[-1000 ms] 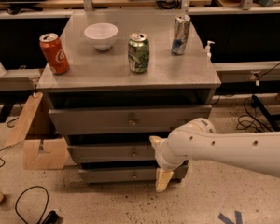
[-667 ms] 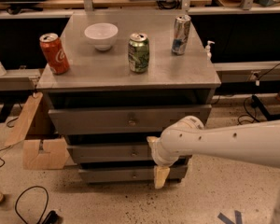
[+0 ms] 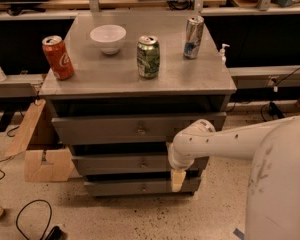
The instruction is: Open middle drawer
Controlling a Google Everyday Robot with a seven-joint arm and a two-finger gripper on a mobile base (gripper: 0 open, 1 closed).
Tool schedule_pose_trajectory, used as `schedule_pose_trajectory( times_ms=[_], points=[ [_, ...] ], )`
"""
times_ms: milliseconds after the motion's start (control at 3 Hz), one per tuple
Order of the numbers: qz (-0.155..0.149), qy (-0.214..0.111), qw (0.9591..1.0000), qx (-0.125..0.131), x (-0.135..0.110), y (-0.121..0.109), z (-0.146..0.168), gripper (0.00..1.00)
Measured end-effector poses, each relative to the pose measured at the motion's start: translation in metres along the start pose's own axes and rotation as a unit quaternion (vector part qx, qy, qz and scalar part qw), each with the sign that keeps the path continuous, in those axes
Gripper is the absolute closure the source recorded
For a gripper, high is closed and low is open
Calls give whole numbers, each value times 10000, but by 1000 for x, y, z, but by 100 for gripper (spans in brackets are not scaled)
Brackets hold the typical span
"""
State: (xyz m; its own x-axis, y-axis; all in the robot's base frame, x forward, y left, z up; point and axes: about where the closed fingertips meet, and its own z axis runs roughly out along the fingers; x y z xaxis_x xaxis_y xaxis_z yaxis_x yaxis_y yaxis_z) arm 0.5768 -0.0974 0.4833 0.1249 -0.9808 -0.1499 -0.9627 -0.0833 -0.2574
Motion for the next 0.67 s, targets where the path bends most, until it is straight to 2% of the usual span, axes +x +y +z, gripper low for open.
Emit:
schedule_pose_trajectory(
  times_ms=[333, 667],
  points=[
    [164, 273, 9995, 14, 25, -7, 15, 0],
    [328, 494, 9982, 11, 44, -4, 28, 0]
  ],
)
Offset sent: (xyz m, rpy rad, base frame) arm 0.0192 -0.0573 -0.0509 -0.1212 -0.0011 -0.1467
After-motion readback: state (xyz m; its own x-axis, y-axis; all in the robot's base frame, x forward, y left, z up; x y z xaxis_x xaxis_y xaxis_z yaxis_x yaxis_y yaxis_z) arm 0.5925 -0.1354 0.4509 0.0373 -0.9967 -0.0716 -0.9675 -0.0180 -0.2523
